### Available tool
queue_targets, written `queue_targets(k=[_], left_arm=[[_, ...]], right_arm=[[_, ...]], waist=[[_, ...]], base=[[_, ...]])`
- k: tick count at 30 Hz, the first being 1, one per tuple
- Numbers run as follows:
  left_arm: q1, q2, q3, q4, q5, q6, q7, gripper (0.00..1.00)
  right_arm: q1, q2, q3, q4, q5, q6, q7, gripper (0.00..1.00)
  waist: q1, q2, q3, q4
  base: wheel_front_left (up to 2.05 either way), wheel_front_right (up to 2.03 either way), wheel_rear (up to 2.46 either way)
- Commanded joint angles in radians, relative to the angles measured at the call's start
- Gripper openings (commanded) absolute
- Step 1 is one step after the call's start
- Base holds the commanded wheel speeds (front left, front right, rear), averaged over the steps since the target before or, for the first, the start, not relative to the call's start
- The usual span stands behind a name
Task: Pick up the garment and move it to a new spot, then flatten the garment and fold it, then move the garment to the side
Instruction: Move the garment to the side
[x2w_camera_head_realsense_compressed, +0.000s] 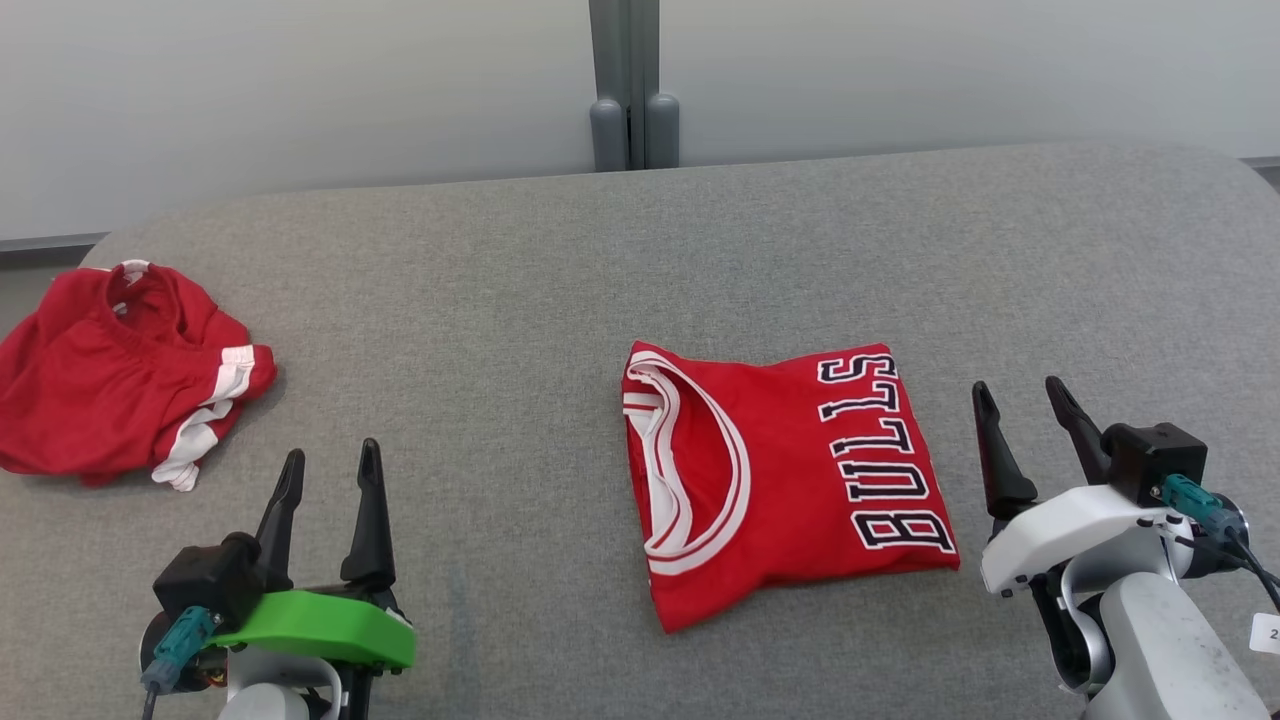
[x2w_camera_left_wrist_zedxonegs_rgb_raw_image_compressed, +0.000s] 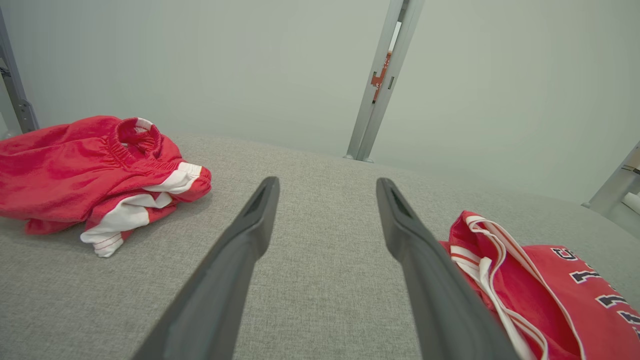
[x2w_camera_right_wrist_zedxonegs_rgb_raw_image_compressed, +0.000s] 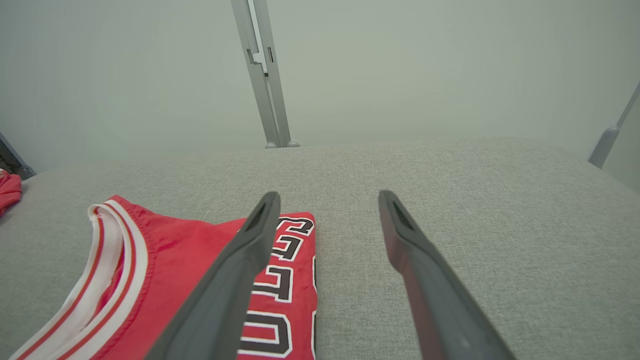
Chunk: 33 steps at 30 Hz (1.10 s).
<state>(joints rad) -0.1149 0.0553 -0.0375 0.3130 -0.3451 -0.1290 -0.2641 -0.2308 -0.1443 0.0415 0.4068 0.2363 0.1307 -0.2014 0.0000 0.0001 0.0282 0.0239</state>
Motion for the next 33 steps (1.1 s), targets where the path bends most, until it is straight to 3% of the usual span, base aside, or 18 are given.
queue_targets(k=[1,9,16,21,33], left_arm=[[0.015,0.000,0.003,-0.003,0.013,-0.003,0.000,1.00],[0.007,0.000,0.001,0.002,0.010,-0.003,0.000,1.00],[-0.012,0.001,-0.001,-0.012,0.020,-0.003,0.000,1.00],[-0.031,0.002,-0.015,-0.017,0.018,-0.003,0.000,1.00],[-0.061,0.004,-0.033,-0.028,0.015,-0.003,0.000,1.00]], right_arm=[[-0.002,-0.003,-0.001,0.000,0.007,0.000,-0.007,1.00],[-0.031,-0.010,0.024,-0.002,0.028,0.000,0.033,1.00],[-0.107,-0.046,0.070,0.029,0.100,0.000,0.339,1.00],[-0.141,-0.064,0.077,0.091,0.092,0.000,0.522,1.00],[-0.172,-0.071,0.059,0.177,0.120,0.000,0.594,1.00]], waist=[[0.0000,-0.0001,0.001,-0.001],[0.0000,-0.0001,0.010,0.000],[0.0000,-0.0001,0.037,0.013],[0.0000,-0.0001,0.067,0.044],[0.0000,-0.0001,0.138,0.119]], base=[[0.00,0.00,0.00],[0.00,0.00,0.00],[0.00,0.00,0.00],[0.00,0.00,0.00],[0.00,0.00,0.00]])
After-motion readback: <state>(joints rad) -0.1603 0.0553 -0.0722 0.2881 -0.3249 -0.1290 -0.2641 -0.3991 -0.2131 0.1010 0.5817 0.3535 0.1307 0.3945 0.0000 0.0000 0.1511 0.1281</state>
